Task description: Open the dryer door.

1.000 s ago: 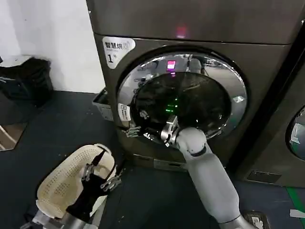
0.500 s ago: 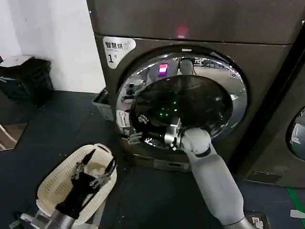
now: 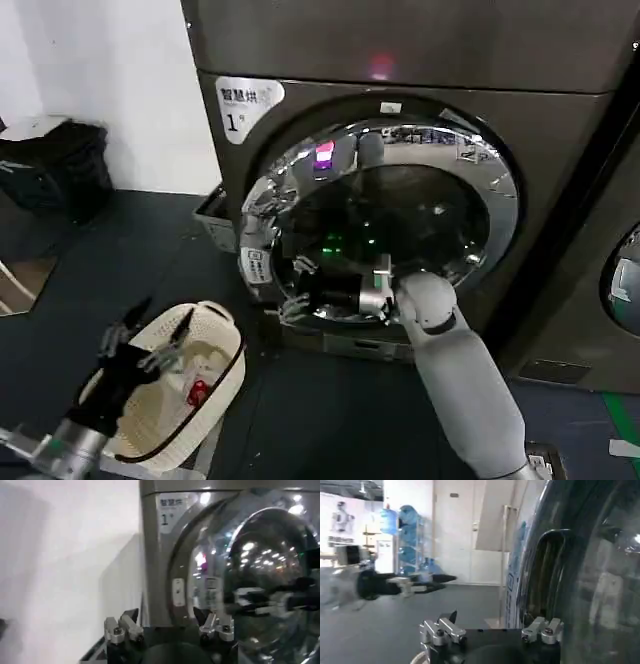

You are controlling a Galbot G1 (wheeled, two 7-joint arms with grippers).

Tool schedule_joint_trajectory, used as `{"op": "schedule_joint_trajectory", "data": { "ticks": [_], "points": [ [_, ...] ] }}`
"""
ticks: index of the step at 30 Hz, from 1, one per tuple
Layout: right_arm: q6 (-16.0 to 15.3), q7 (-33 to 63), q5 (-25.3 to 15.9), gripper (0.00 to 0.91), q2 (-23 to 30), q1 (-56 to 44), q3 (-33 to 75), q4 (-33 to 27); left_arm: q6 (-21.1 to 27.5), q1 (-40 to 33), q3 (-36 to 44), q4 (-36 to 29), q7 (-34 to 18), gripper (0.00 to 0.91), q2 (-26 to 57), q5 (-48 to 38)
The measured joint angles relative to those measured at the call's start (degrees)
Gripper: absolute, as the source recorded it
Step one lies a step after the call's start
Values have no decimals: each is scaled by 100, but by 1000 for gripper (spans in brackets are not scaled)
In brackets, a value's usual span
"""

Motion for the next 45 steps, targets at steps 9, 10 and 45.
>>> {"op": "schedule_joint_trajectory", "data": {
  "ticks": [9, 10, 45],
  "points": [
    [1, -649, 156, 907, -112, -57, 64, 52, 520, -198, -125, 98, -41, 907, 328, 87],
    [5, -735, 160, 907, -132, -72, 73, 68, 605, -223, -130, 98, -46, 907, 359, 83],
    [308, -1611, 1067, 907, -1426, -1243, 610, 1323, 327, -1110, 737, 716, -426, 907, 1726, -1017]
  ]
}}
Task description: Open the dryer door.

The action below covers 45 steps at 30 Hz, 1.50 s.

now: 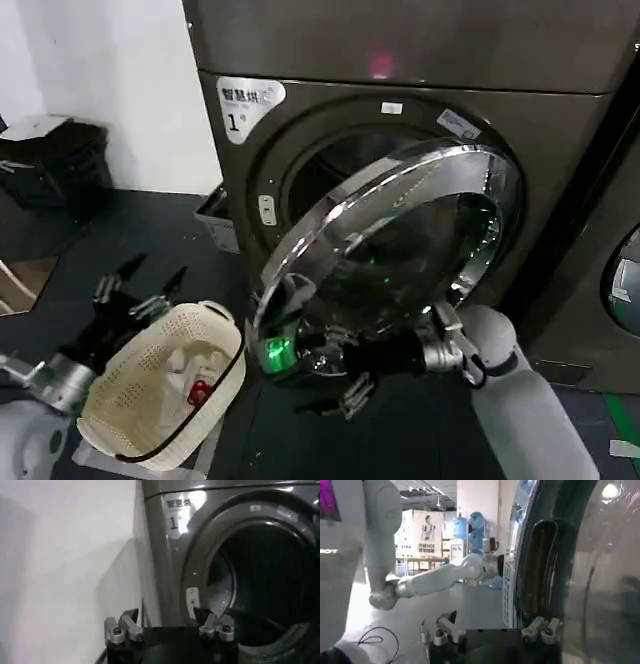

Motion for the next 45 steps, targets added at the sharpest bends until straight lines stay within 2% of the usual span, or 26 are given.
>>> {"op": "schedule_joint_trajectory", "data": {
  "ticks": [8, 15, 20, 29, 35, 45],
  "points": [
    [116, 1, 65, 907, -308, -318, 312, 275, 205, -283, 414, 190, 108, 907, 411, -825],
    [198, 5, 73, 907, -496, -681, 752, 398, 248, -613, 849, 360, 104, 907, 808, -1070],
    [393, 9, -140, 907, -527, -978, 1261, 391, 337, -902, 1241, 413, 179, 907, 1021, -1236],
    [396, 14, 19, 907, -439, -1448, 2464, 371, 661, -1351, 1937, 432, 282, 907, 1131, -1107],
    [390, 41, -24, 907, -256, -1762, 3367, 352, 844, -1686, 2478, 453, 441, 907, 1136, -1052],
    [372, 390, -24, 907, 40, -2017, 4541, 293, 786, -1968, 3194, 340, 670, 907, 1197, -872]
  ]
}}
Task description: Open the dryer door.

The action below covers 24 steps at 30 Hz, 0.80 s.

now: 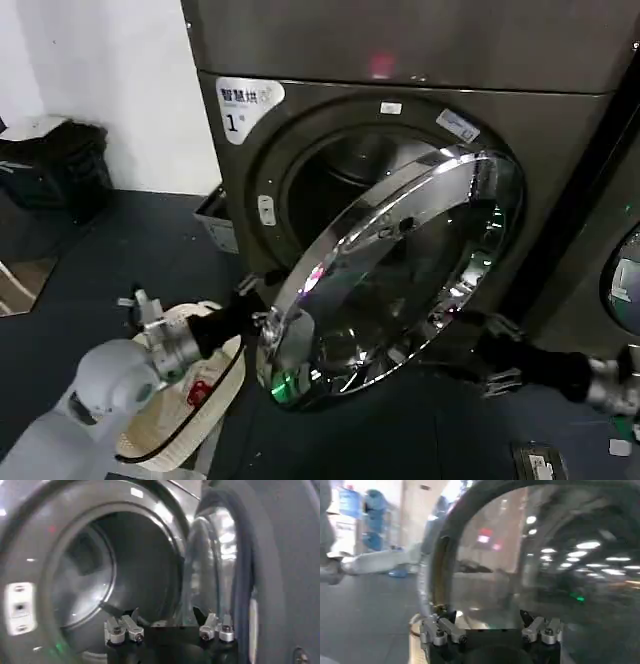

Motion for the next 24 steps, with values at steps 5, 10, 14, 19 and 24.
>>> {"op": "schedule_joint_trajectory", "data": {
  "ticks": [5, 10, 14, 19, 24],
  "points": [
    [17, 468, 108, 907, 141, -112, 453, 121, 8, -93, 269, -74, -2, 907, 42, -5],
    [75, 1134, 199, 907, 314, -270, 909, 273, 19, -205, 526, -137, -8, 907, 64, -39],
    [134, 1811, 184, 907, 477, -431, 1275, 443, 46, -296, 752, -211, -7, 907, 64, -70],
    [113, 2810, 181, 907, 650, -616, 1605, 635, 27, -409, 1068, -241, -8, 907, 72, -82],
    [-63, 4048, 41, 907, 741, -750, 1858, 850, 1, -603, 1439, -187, -26, 907, 54, -85]
  ]
}}
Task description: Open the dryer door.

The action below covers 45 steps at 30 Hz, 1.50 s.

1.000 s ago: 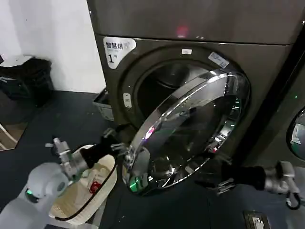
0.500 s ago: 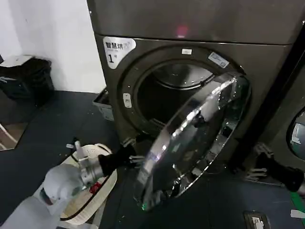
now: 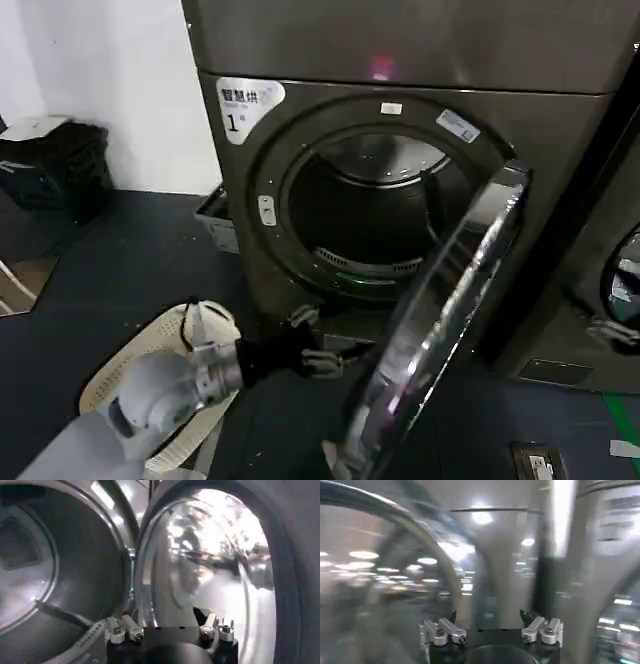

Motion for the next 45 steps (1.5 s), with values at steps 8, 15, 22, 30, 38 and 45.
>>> {"op": "schedule_joint_trajectory", "data": {
  "ticks": [8, 15, 22, 30, 38, 45],
  "points": [
    [-317, 1470, -28, 907, -32, -154, 356, 226, -94, -406, 699, 194, -57, 907, -190, 57],
    [-703, 2439, -12, 907, -217, -324, 828, 231, -143, -825, 1226, 429, -74, 907, -455, 62],
    [-728, 2869, 24, 907, -286, -559, 1409, 154, -224, -1217, 1715, 664, -108, 907, -758, 72],
    [-936, 3240, -135, 907, -226, -713, 1996, 149, -342, -1606, 2279, 1032, -119, 907, -1118, 117],
    [-737, 3325, -226, 907, -168, -729, 2420, -10, -522, -1862, 2608, 1392, -133, 907, -1479, 259],
    [-636, 3348, -228, 907, -190, -816, 2754, -73, -816, -2210, 3043, 1728, -358, 907, -1737, 378]
  ]
}}
